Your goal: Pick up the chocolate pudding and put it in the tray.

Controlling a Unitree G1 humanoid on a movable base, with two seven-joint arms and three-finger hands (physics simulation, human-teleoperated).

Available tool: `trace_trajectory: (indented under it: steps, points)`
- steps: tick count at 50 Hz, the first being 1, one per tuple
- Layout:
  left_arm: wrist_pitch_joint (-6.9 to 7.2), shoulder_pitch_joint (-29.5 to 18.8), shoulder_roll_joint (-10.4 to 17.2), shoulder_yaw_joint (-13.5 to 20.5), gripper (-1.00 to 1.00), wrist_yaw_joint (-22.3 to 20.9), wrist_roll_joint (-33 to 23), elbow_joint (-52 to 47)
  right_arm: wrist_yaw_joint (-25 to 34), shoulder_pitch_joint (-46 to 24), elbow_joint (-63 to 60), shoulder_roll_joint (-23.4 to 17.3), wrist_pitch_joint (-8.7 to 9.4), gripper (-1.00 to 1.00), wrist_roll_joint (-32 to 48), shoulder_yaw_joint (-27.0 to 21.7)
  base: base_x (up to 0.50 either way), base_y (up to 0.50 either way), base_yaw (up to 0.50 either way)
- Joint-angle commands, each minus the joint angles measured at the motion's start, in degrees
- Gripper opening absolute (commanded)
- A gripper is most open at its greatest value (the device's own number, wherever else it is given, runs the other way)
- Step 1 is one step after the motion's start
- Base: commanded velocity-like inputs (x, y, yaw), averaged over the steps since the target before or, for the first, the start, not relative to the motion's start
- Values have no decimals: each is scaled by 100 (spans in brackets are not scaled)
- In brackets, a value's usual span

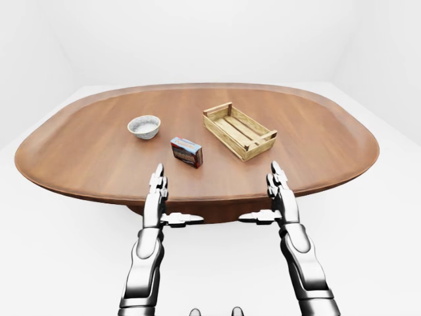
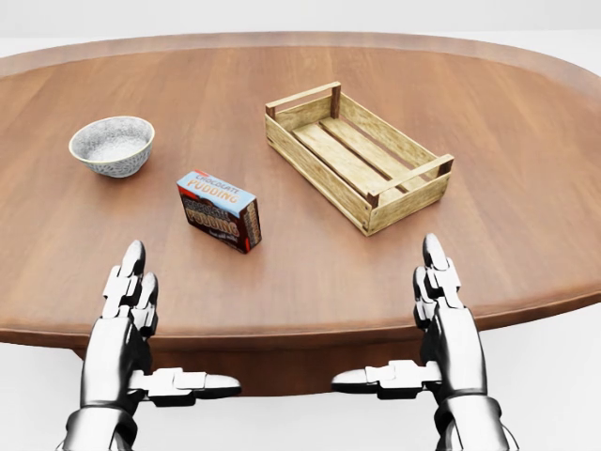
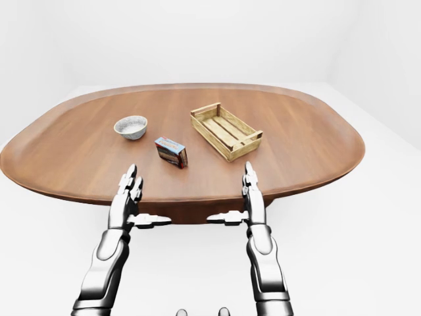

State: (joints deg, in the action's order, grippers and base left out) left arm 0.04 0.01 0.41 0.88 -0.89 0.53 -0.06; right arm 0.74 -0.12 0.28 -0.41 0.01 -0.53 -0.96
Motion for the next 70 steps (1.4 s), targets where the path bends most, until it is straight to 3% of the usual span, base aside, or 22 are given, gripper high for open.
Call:
trace_trajectory:
  steps: [1,4,6,14,16,23,31,38,41,46,50,55,59,60,64,70]
  points:
    - [2,-13,68,145,100,-139,91,24,100,-26,88,-65,-3,100,-81,-144,0,0,0]
    - [38,3,68,139,100,-139,92,-25,104,-49,145,-72,-25,100,-72,-142,0,0,0]
    - [-71,-9,66,145,100,-145,91,98,96,-11,79,-67,-2,100,-56,-127,0,0,0]
    - [68,22,69,137,100,-144,94,-65,92,-52,183,-69,-30,100,-52,-134,0,0,0]
    - [-31,0,66,145,100,-146,92,62,86,-50,166,-67,-14,100,-51,-131,0,0,0]
    - [140,42,63,131,100,-141,93,-132,70,-19,97,-71,-9,100,-22,-126,0,0,0]
    - [142,38,65,137,100,-150,95,-135,48,-33,151,-71,-78,100,50,-111,0,0,0]
    - [164,48,63,130,100,-155,90,-163,38,-2,66,-69,-25,100,78,-105,0,17,0]
    - [43,33,63,134,100,-167,87,-19,49,-8,77,-68,-25,100,80,-102,0,22,0]
    - [40,6,71,136,100,-178,85,15,56,-13,123,-73,-57,100,110,-97,0,22,0]
    - [-56,11,72,130,100,-191,71,107,64,6,123,-72,-76,100,124,-91,0,23,0]
    - [24,26,71,116,100,-194,59,16,80,21,106,-71,-67,100,118,-94,0,23,0]
    - [12,6,74,121,100,-201,56,54,84,29,49,-70,-14,100,118,-93,0,22,0]
    - [-51,1,72,124,100,-205,54,123,85,39,22,-67,3,100,117,-90,0,23,0]
    - [38,29,73,113,100,-215,52,6,86,42,60,-68,-64,100,114,-99,0,14,0]
    - [31,32,70,114,100,-226,45,12,70,121,-126,-53,-155,100,118,-97,0,3,0]
